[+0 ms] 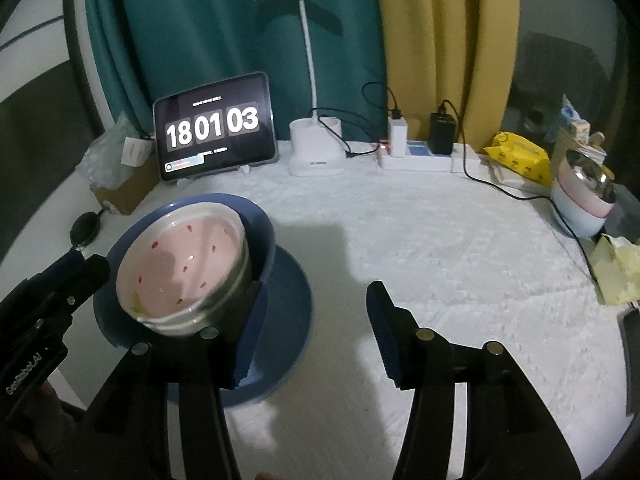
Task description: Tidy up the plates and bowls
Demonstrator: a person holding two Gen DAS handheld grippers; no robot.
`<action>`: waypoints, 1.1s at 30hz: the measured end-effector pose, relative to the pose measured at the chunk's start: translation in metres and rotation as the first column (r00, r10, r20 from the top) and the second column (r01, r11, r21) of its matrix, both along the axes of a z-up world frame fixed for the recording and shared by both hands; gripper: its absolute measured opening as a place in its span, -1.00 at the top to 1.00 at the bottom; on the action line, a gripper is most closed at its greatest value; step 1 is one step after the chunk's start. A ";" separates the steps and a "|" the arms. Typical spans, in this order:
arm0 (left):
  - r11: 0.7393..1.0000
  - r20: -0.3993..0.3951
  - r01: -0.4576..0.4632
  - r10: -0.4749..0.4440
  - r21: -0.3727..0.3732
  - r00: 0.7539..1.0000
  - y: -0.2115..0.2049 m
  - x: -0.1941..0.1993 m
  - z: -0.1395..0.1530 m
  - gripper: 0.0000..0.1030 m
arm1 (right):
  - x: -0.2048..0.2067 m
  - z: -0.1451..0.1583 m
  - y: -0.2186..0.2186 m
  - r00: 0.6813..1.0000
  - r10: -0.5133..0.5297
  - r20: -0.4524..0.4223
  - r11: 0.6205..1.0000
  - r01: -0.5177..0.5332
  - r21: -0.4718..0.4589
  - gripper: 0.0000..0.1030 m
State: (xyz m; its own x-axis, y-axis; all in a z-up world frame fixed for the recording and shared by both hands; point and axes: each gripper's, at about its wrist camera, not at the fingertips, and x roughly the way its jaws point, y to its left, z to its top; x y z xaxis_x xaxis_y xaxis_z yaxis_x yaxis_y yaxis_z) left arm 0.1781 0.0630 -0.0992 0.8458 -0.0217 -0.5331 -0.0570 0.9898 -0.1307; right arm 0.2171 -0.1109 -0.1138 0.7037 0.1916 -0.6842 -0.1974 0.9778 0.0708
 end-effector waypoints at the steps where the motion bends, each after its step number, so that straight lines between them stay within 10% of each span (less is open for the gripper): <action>1: 1.000 0.003 0.004 -0.004 -0.002 1.000 -0.002 -0.003 0.001 -0.40 | -0.003 0.001 -0.003 1.000 -0.004 0.003 1.000 0.004 0.000 -0.05; 14: 0.999 0.043 0.047 -0.048 0.021 0.998 -0.033 -0.038 0.016 -0.76 | -0.047 0.014 -0.033 0.996 -0.065 0.064 0.998 0.065 0.000 -0.05; 33: 0.994 0.148 0.092 -0.101 0.067 0.984 -0.057 -0.097 0.047 -0.78 | -0.116 0.048 -0.062 0.973 -0.126 0.194 0.992 0.128 0.001 -0.06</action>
State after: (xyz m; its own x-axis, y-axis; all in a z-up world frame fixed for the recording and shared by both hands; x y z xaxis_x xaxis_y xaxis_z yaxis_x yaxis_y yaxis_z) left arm 0.0811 0.0056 -0.0524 0.9119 -0.0793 -0.4026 0.0551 0.9959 -0.0713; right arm 0.1012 -0.1734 -0.0658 0.8410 0.0853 -0.5343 -0.0806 0.9962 0.0322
